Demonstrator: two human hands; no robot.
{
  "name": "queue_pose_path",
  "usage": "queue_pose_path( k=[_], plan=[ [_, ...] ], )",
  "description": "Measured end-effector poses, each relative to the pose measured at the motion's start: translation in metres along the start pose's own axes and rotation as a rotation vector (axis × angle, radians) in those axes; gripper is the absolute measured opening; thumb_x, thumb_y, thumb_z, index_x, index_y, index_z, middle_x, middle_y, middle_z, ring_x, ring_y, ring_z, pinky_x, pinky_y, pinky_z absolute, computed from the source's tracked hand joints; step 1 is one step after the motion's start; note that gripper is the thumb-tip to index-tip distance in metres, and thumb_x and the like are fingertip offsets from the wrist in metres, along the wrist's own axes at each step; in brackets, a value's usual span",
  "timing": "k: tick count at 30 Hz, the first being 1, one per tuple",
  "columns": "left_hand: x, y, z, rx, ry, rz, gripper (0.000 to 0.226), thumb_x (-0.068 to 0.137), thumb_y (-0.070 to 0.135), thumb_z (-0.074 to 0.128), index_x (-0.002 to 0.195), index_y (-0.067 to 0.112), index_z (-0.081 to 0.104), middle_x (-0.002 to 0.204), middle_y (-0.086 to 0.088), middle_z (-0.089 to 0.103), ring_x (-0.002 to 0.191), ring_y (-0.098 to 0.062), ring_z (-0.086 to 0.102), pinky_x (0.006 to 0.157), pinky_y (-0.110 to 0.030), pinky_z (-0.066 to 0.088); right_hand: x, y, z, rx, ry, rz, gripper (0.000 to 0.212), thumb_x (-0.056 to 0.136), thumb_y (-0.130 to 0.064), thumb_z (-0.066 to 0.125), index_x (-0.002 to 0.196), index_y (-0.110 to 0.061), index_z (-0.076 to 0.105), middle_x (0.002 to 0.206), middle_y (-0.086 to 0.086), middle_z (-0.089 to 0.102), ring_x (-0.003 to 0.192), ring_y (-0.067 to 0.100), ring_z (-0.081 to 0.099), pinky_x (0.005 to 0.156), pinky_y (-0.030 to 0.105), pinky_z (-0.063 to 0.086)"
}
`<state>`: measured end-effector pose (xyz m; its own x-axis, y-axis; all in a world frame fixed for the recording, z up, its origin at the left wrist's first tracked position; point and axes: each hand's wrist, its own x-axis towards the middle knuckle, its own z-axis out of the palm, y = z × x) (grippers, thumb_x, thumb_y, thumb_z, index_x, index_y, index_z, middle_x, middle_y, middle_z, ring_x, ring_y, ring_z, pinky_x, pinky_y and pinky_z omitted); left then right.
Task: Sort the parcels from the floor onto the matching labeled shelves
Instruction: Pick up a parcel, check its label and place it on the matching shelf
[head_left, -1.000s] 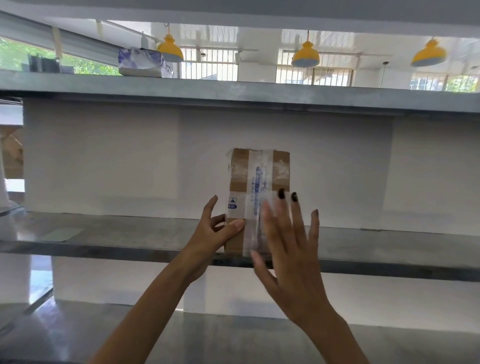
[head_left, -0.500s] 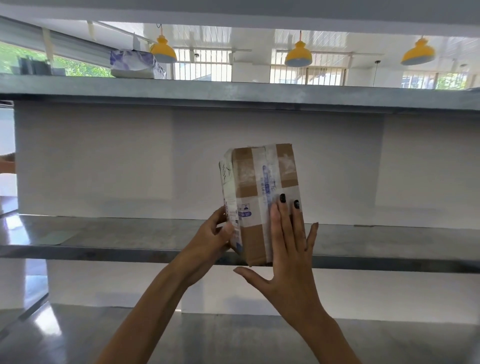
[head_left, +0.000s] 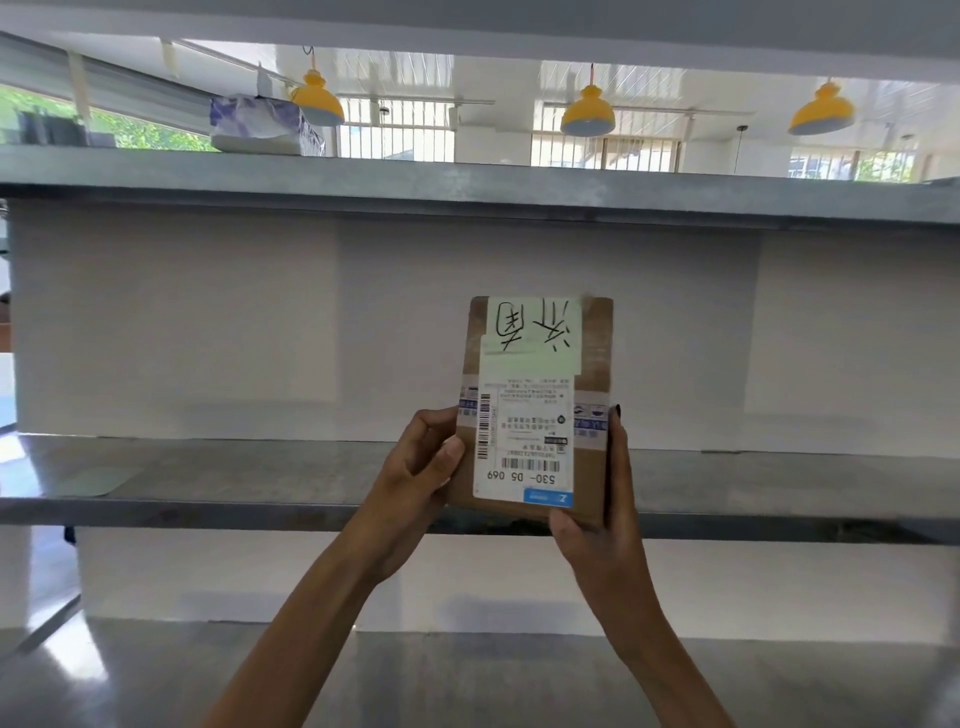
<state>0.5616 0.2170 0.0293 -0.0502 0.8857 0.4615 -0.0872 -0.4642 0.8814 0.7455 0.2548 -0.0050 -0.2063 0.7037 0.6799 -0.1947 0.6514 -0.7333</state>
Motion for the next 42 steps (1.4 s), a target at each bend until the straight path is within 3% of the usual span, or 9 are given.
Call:
queue_pose_path(
  k=[8,12,15,17,20,25,31,38,42],
  plan=[
    [-0.002,0.009,-0.004,0.008,-0.109,-0.107,0.09,0.053,0.057,0.08,0.13,0.05,0.034,0.126,0.005,0.062,0.113,-0.02,0.063,0.082,-0.037,0.058,-0.004,0.003,-0.003,0.232,0.048,0.102,0.061,0.085,-0.005,0.062,0.132,-0.035,0.036,0.141,0.004,0.048,0.116,0.016,0.059,0.076,0.017,0.056],
    [-0.003,0.008,0.0,0.015,-0.051,-0.055,0.12,0.041,0.054,0.086,0.142,0.045,0.021,0.135,-0.002,0.053,0.119,-0.028,0.058,0.093,-0.055,0.05,-0.002,0.002,-0.004,0.464,0.01,0.094,0.084,0.077,-0.011,0.056,0.145,-0.041,0.018,0.149,-0.001,0.039,0.128,0.023,0.051,0.092,0.046,0.054],
    [-0.002,0.003,0.005,-0.016,-0.023,-0.023,0.118,0.04,0.055,0.087,0.139,0.048,0.023,0.133,-0.002,0.055,0.119,-0.028,0.058,0.092,-0.054,0.051,-0.003,0.005,0.003,0.711,-0.008,0.247,0.102,0.065,-0.034,0.081,0.148,-0.035,0.02,0.146,0.009,0.044,0.129,0.031,0.049,0.096,0.051,0.05],
    [0.001,-0.001,0.007,-0.02,-0.021,-0.014,0.111,0.041,0.058,0.086,0.135,0.051,0.027,0.131,0.0,0.056,0.118,-0.026,0.059,0.089,-0.049,0.055,-0.006,0.008,0.011,0.82,-0.054,0.32,0.096,0.056,-0.051,0.084,0.14,-0.034,0.04,0.141,0.01,0.051,0.128,0.03,0.051,0.092,0.048,0.053],
    [0.007,-0.006,0.001,0.002,-0.045,-0.032,0.103,0.05,0.056,0.083,0.137,0.049,0.027,0.131,-0.002,0.056,0.118,-0.025,0.059,0.085,-0.042,0.056,-0.003,0.01,0.019,0.861,-0.091,0.333,0.081,0.065,-0.049,0.08,0.136,-0.032,0.046,0.139,0.012,0.053,0.127,0.031,0.051,0.091,0.048,0.052],
    [0.027,0.003,-0.013,0.072,0.026,-0.012,0.087,0.068,0.038,0.072,0.139,0.051,0.023,0.14,0.0,0.048,0.124,-0.024,0.053,0.097,-0.046,0.05,0.009,0.017,0.021,0.897,-0.046,0.414,0.104,0.056,-0.043,0.086,0.144,-0.025,0.033,0.141,0.016,0.05,0.126,0.033,0.051,0.092,0.052,0.052],
    [0.044,0.021,-0.018,-0.011,0.12,-0.021,0.057,0.084,0.046,0.058,0.132,0.033,0.03,0.096,0.012,0.073,0.101,-0.02,0.065,0.088,-0.048,0.054,0.013,0.024,0.013,0.779,-0.111,0.427,0.103,0.06,-0.046,0.084,0.146,-0.029,0.029,0.143,0.015,0.047,0.129,0.034,0.049,0.093,0.051,0.051],
    [0.03,0.004,-0.013,-0.256,0.231,0.023,0.067,0.062,0.033,0.072,0.117,0.027,0.035,0.092,-0.002,0.073,0.086,-0.02,0.07,0.084,-0.046,0.057,0.02,0.018,-0.003,0.535,-0.063,0.316,0.06,0.087,-0.049,0.044,0.144,-0.03,0.033,0.142,0.005,0.05,0.129,0.023,0.049,0.097,0.042,0.049],
    [0.031,0.003,-0.009,-0.348,0.254,0.053,0.061,0.07,0.027,0.069,0.118,0.025,0.031,0.101,-0.007,0.069,0.09,-0.021,0.071,0.084,-0.046,0.057,0.013,0.014,0.012,0.362,-0.149,0.31,0.086,0.063,-0.061,0.073,0.137,-0.051,0.032,0.138,-0.019,0.049,0.13,0.009,0.046,0.106,0.04,0.04]
  ],
)
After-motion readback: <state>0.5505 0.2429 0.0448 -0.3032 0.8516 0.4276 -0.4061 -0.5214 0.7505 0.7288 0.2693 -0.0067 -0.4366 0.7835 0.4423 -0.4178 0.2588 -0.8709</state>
